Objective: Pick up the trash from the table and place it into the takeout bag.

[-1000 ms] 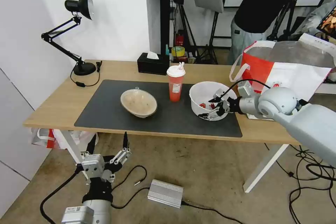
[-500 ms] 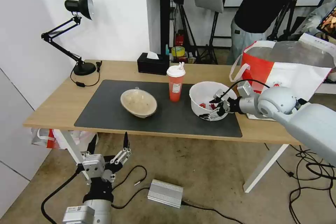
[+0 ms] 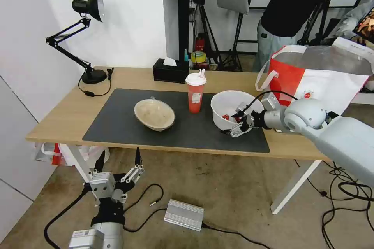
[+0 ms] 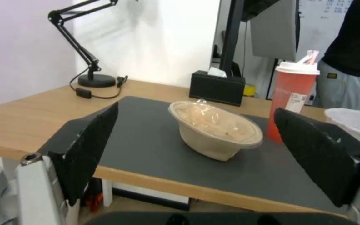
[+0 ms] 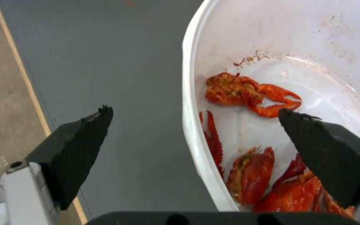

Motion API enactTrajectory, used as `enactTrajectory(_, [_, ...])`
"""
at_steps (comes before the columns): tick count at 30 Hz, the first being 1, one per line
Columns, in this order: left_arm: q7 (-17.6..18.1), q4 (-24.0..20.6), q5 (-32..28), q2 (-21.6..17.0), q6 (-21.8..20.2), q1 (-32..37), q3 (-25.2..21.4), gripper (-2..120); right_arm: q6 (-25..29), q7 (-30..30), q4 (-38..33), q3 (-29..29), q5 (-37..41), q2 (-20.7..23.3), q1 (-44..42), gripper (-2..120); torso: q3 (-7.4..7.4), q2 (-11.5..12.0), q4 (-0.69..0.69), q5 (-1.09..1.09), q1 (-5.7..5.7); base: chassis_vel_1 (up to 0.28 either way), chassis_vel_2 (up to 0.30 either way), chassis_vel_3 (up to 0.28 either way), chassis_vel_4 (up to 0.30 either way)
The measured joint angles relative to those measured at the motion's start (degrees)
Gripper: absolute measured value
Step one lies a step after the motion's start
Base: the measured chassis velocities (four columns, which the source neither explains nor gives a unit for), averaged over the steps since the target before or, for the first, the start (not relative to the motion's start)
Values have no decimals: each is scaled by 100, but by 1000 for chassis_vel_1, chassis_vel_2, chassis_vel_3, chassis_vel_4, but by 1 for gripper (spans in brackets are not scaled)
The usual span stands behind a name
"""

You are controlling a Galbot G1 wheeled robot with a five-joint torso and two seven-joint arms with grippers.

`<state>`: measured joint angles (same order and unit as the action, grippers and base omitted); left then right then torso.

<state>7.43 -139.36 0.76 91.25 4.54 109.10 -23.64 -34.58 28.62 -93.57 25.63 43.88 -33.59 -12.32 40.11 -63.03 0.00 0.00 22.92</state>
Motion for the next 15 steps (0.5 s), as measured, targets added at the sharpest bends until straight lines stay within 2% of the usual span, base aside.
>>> enactTrajectory(4, [0, 0, 0, 0, 1, -12, 1, 100, -12, -8, 12, 4, -16, -16, -10, 100, 0, 0, 0, 0, 0, 0, 0, 0, 0])
enactTrajectory(6, [0, 10, 0, 0, 2, -18, 7, 100, -13, -21, 31, 5, -15, -28, -26, 88, 0, 0, 0, 0, 0, 0, 0, 0, 0])
enactTrajectory(8, [0, 14, 1, 0, 1, -19, 7, 100, -13, -24, 34, 5, -14, -29, -30, 87, 0, 0, 0, 0, 0, 0, 0, 0, 0])
enactTrajectory(10, [0, 23, 2, -1, 2, -21, 10, 100, -18, -39, 58, 2, -7, -38, -43, 74, 0, 0, 0, 0, 0, 0, 0, 0, 0])
enactTrajectory(12, [0, 23, 2, -1, 2, -22, 11, 100, -19, -41, 61, 2, -6, -39, -44, 74, 0, 0, 0, 0, 0, 0, 0, 0, 0])
enactTrajectory(13, [0, 23, 2, -1, 2, -23, 11, 100, -22, -45, 71, 2, -4, -43, -46, 66, 0, 0, 0, 0, 0, 0, 0, 0, 0])
enactTrajectory(15, [0, 23, 2, -2, 2, -31, 11, 100, -32, -58, 95, 2, 2, -56, -48, 58, 0, 0, 0, 0, 0, 0, 0, 0, 0])
